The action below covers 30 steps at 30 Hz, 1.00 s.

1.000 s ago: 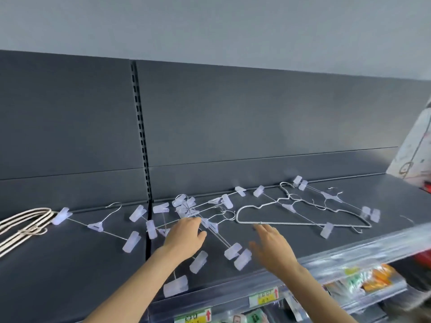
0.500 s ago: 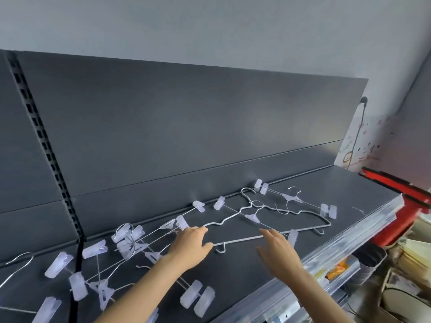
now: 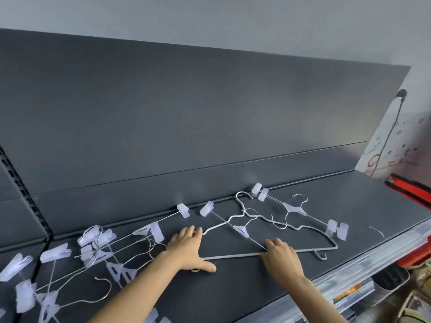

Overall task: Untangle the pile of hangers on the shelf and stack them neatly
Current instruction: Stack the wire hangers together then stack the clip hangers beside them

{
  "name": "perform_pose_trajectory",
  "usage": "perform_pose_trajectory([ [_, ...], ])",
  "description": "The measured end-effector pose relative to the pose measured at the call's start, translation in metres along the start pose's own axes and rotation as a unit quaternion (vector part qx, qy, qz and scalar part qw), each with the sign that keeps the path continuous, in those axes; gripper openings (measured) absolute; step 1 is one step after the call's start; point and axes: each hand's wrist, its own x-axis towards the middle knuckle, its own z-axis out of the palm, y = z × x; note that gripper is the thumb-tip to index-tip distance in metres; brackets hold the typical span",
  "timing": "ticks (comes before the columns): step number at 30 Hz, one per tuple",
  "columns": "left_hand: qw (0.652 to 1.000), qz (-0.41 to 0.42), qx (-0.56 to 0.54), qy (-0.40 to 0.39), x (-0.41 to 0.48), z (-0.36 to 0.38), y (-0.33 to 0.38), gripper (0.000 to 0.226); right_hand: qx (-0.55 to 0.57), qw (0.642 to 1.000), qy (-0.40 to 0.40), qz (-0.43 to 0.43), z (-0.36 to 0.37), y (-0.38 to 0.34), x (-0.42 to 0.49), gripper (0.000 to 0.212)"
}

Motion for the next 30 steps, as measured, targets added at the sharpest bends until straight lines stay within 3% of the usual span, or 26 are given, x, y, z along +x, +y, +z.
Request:
perform_pose_trajectory([
  [3, 0.999, -0.006, 0.000, 0.047, 0.009, 0.003, 0.008, 0.106, -0.019, 0.999, 0.032, -0.031, 0.004, 0.006, 0.006, 0.026],
  [6, 0.999, -0.012, 0.002, 0.049, 0.012, 0.000, 0.013, 0.082, -0.007, 0.997, 0.053, -0.047, 0.010, 0.013, 0.017, 0.041],
  [10, 0.999, -0.010, 0.024, 0.047, 0.006, -0.002, 0.015, 0.076, 0.036, 0.992, 0.089, -0.083, 0.002, 0.029, 0.032, 0.015],
  [15, 0.996, -0.006, 0.027, 0.083, -0.016, -0.015, 0.005, 0.065, 0.037, 0.992, 0.111, -0.044, -0.023, 0.062, 0.057, 0.014],
  [23, 0.996, -0.012, -0.045, 0.078, -0.051, -0.025, -0.030, 0.077, 0.073, 0.997, 0.023, 0.008, -0.009, 0.081, 0.080, 0.016],
  [26, 0.995, -0.020, -0.069, 0.072, -0.058, -0.023, -0.038, 0.081, 0.058, 0.998, 0.033, 0.007, -0.009, 0.065, 0.081, 0.016],
  [30, 0.994, -0.020, -0.087, 0.068, -0.068, -0.024, -0.045, 0.090, 0.045, 0.999, 0.014, -0.021, -0.011, 0.047, 0.077, 0.038],
])
